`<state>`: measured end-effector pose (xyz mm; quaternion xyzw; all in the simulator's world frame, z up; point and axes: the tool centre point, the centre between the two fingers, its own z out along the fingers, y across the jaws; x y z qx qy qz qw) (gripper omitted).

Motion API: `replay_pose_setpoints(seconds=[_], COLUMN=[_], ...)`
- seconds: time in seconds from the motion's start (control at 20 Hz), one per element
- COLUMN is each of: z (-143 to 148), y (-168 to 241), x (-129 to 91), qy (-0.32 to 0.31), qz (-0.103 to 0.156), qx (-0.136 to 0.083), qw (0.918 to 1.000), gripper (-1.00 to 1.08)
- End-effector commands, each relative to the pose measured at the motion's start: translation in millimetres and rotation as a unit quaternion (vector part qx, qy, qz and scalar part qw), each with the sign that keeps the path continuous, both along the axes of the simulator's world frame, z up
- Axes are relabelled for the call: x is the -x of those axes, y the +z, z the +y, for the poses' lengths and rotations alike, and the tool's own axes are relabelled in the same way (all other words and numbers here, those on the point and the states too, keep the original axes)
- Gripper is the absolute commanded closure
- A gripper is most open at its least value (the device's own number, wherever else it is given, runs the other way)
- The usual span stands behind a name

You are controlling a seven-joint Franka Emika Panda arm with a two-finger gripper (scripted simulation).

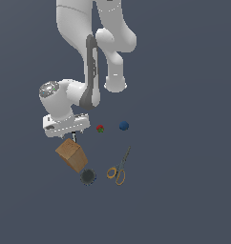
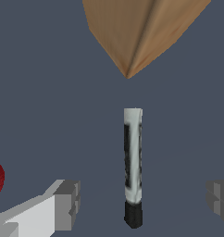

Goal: Pick up a designated object from a clutter of objects.

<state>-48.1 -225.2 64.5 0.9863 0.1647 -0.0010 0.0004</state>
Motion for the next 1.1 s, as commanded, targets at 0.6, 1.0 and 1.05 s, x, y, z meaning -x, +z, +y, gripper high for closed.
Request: replay_pose_setpoints(seconds=[0.6, 1.0, 1.05], z=[-2.2, -2.8, -2.8], y=[-27.6, -53.9, -54.6], x=[3.5, 3.4, 3.4], qy=[0.004, 0.005, 0.005], qz=[-0.001, -0.001, -0.001], qx=[-0.001, -0.001, -0.001], qw=[1.0000, 1.0000, 1.0000], gripper=[-0.92, -0.92, -0.92])
